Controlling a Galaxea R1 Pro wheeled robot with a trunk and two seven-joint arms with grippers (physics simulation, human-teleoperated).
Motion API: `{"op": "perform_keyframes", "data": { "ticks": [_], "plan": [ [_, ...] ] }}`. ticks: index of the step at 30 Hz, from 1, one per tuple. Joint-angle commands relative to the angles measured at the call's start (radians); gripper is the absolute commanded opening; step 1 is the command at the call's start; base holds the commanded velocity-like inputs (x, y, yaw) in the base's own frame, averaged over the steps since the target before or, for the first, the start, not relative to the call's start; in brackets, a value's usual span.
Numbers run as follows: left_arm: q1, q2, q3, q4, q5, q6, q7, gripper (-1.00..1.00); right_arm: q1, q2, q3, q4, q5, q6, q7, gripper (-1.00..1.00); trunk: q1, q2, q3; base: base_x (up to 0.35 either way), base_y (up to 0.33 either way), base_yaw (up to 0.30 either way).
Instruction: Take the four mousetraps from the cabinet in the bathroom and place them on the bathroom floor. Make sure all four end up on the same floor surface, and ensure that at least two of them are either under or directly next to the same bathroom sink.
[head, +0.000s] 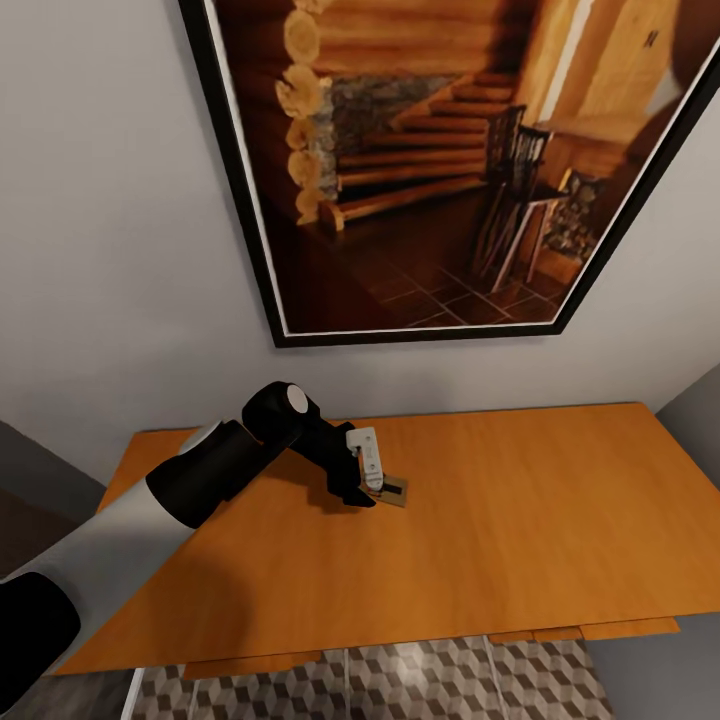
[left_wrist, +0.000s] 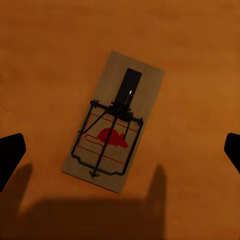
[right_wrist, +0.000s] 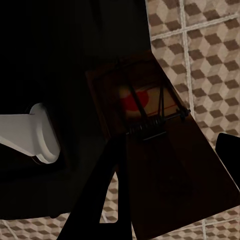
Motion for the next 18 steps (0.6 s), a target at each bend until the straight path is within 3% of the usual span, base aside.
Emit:
{"op": "perform_keyframes", "data": {
  "ticks": [1, 18],
  "plan": [
    [-0.001, 0.000, -0.001, -0.002, -0.007, 0.008, -0.007, 1.00, 0.001, 0.001, -0.007, -0.002, -0.002, -0.002, -0.001, -1.00, 0.001, -0.002, -0.001, 0.000, 0.000, 0.000],
    [-0.001, 0.000, -0.001, 0.000, -0.006, 0.008, -0.006, 1.00, 0.001, 0.002, -0.007, -0.002, -0.002, -0.002, -0.001, -1.00, 0.001, -0.002, -0.001, 0.033, 0.000, 0.000]
  ]
}}
